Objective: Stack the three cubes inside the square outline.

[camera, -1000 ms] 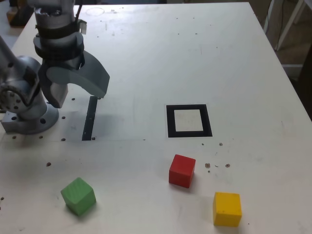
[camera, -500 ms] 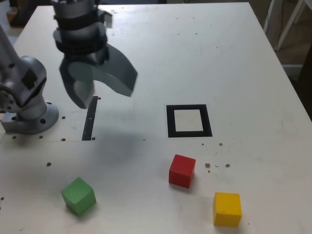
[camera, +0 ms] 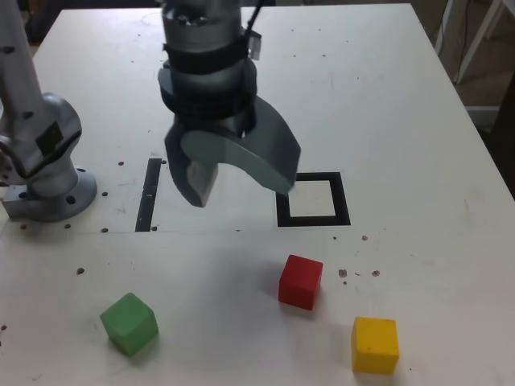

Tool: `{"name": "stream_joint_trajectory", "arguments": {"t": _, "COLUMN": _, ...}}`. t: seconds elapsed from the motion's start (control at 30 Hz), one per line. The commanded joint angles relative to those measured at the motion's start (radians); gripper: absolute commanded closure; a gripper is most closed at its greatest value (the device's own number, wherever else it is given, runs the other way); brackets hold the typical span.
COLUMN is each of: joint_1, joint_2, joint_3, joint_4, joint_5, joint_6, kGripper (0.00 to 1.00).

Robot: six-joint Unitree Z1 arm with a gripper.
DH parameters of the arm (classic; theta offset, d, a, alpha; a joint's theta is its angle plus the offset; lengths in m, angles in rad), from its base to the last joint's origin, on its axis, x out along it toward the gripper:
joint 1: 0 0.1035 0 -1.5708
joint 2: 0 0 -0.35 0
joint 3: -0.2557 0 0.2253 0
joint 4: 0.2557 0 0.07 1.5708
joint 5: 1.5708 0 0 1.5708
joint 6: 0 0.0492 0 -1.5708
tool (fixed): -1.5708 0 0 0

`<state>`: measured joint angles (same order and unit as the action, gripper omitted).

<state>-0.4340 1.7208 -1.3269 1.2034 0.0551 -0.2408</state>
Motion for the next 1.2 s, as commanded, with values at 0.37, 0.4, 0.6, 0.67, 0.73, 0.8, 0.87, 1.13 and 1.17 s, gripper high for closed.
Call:
{"name": "stream_joint_trajectory", "arguments": {"t": 0.37, "joint_1": -0.049, "joint_2": 0.180, "joint_3": -0.154, "joint_4": 0.002, "joint_5": 0.007, "joint_6": -0.032, "kGripper": 0.06}}
{"name": "stream_joint_trajectory", "arguments": {"t": 0.4, "joint_1": -0.054, "joint_2": 0.188, "joint_3": -0.162, "joint_4": 0.002, "joint_5": 0.007, "joint_6": -0.036, "kGripper": 0.06}}
{"name": "stream_joint_trajectory", "arguments": {"t": 0.6, "joint_1": -0.064, "joint_2": 0.217, "joint_3": -0.169, "joint_4": 0.005, "joint_5": 0.010, "joint_6": -0.051, "kGripper": 0.07}}
{"name": "stream_joint_trajectory", "arguments": {"t": 0.67, "joint_1": -0.068, "joint_2": 0.236, "joint_3": -0.174, "joint_4": 0.005, "joint_5": 0.010, "joint_6": -0.055, "kGripper": 0.07}}
{"name": "stream_joint_trajectory", "arguments": {"t": 0.73, "joint_1": -0.072, "joint_2": 0.258, "joint_3": -0.180, "joint_4": 0.008, "joint_5": 0.012, "joint_6": -0.058, "kGripper": 0.08}}
{"name": "stream_joint_trajectory", "arguments": {"t": 0.8, "joint_1": -0.074, "joint_2": 0.273, "joint_3": -0.188, "joint_4": 0.013, "joint_5": 0.013, "joint_6": -0.061, "kGripper": 0.08}}
{"name": "stream_joint_trajectory", "arguments": {"t": 0.87, "joint_1": -0.077, "joint_2": 0.285, "joint_3": -0.198, "joint_4": 0.021, "joint_5": 0.014, "joint_6": -0.062, "kGripper": 0.09}}
{"name": "stream_joint_trajectory", "arguments": {"t": 1.13, "joint_1": -0.098, "joint_2": 0.355, "joint_3": -0.263, "joint_4": 0.038, "joint_5": 0.012, "joint_6": -0.063, "kGripper": 0.14}}
{"name": "stream_joint_trajectory", "arguments": {"t": 1.17, "joint_1": -0.098, "joint_2": 0.362, "joint_3": -0.266, "joint_4": 0.036, "joint_5": 0.010, "joint_6": -0.063, "kGripper": 0.15}}
